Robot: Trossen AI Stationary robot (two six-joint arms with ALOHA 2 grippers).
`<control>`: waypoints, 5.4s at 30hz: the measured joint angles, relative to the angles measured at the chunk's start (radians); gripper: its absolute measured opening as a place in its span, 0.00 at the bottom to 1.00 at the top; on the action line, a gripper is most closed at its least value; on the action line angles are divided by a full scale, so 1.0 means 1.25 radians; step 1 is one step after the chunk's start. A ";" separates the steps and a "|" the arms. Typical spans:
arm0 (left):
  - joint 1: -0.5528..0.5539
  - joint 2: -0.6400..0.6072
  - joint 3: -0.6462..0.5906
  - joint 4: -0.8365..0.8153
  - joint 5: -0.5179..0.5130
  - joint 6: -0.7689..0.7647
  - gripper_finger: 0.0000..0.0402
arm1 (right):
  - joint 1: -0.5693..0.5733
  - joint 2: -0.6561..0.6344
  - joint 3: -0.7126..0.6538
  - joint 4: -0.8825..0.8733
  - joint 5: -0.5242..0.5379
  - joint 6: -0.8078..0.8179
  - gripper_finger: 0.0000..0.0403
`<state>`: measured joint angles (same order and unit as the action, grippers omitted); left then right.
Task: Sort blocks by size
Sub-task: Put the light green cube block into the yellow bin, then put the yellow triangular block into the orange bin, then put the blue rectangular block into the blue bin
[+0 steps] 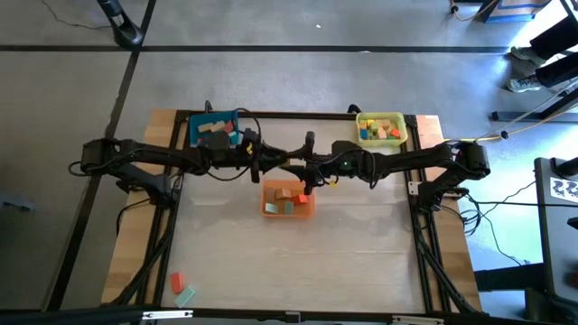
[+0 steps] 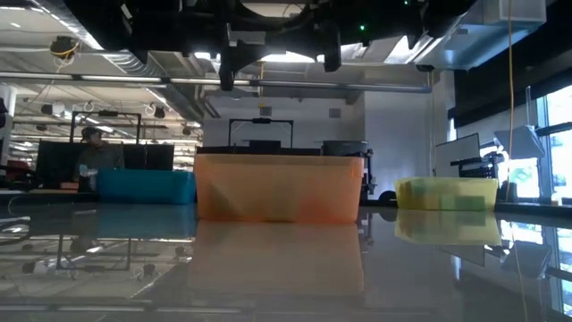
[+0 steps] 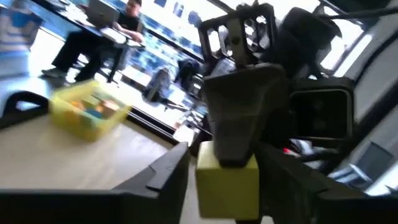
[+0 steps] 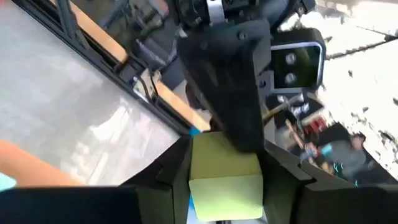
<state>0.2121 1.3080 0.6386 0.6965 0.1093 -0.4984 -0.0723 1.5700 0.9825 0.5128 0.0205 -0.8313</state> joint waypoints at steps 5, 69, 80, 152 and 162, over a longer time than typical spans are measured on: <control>0.050 -0.021 0.001 -0.032 0.012 0.026 0.53 | 0.000 -0.057 0.000 -0.083 0.066 0.052 0.33; 0.138 0.402 0.207 -0.460 -0.144 0.312 0.66 | -0.744 -0.071 0.000 -0.932 0.156 0.640 0.76; 0.138 0.428 0.207 -0.454 -0.139 0.349 0.66 | -0.744 -0.071 0.000 -0.932 0.156 0.637 0.75; -0.178 0.145 0.234 -0.692 -0.115 0.378 0.61 | -0.743 -0.071 0.000 -0.927 0.114 0.628 0.75; -0.335 0.055 0.238 -1.005 -0.139 0.243 0.61 | -0.743 -0.071 0.000 -0.926 0.093 0.626 0.75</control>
<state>-0.2069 1.3762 0.9360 -0.5593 -0.0648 -0.1950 -1.0008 1.4811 0.9821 -0.6452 0.1367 -0.0494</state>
